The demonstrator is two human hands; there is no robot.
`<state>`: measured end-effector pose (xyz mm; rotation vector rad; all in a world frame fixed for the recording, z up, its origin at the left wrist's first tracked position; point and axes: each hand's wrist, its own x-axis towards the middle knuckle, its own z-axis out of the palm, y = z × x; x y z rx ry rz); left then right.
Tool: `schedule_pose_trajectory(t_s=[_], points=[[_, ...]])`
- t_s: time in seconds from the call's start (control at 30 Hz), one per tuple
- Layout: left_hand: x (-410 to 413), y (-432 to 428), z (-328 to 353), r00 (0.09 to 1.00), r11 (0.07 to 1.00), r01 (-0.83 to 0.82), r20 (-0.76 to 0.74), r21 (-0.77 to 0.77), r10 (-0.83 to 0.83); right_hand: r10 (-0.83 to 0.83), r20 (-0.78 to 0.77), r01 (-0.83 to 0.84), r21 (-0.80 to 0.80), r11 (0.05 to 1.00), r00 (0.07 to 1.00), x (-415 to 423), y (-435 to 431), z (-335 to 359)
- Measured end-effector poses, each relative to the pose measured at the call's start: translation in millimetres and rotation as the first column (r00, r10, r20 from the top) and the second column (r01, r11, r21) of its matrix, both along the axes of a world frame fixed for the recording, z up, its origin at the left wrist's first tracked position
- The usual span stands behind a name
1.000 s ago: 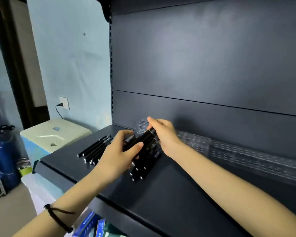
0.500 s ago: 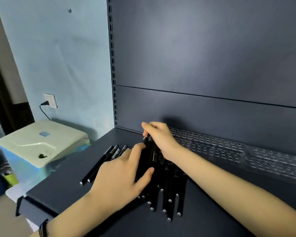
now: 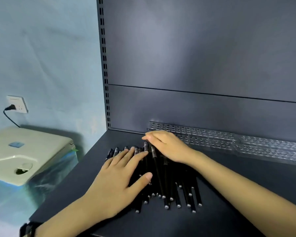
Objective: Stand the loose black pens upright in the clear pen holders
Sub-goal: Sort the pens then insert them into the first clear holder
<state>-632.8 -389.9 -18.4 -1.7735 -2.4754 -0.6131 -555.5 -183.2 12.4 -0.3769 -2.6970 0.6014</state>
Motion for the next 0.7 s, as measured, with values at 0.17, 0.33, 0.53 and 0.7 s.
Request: schedule_pose_trajectory(t_s=[0.17, 0.33, 0.53, 0.7], points=[[-37.1, -13.7, -3.3, 0.992, 0.992, -0.117, 0.05, -0.05, 0.119, -0.243, 0.108, 0.248, -0.038, 0.968, 0.964, 57.2, 0.2, 0.8], [-43.3, -5.7, -8.1, 0.986, 0.985, -0.032, 0.154, -0.17, 0.059, -0.332, 0.322, 0.343, 0.026, 0.939, 0.886, 75.1, -17.1, -30.8], [-32.8, 10.1, 1.2, 0.985, 0.973, 0.011, 0.171, -0.232, 0.03, -0.396, 0.221, 0.403, 0.014, 0.915, 0.892, 72.5, -16.7, -36.7], [-31.3, 11.9, 12.0, 0.995, 0.987, 0.013, 0.1, -0.158, 0.002, -0.422, 0.017, 0.418, -0.17, 0.892, 0.907, 94.9, -20.1, -35.5]])
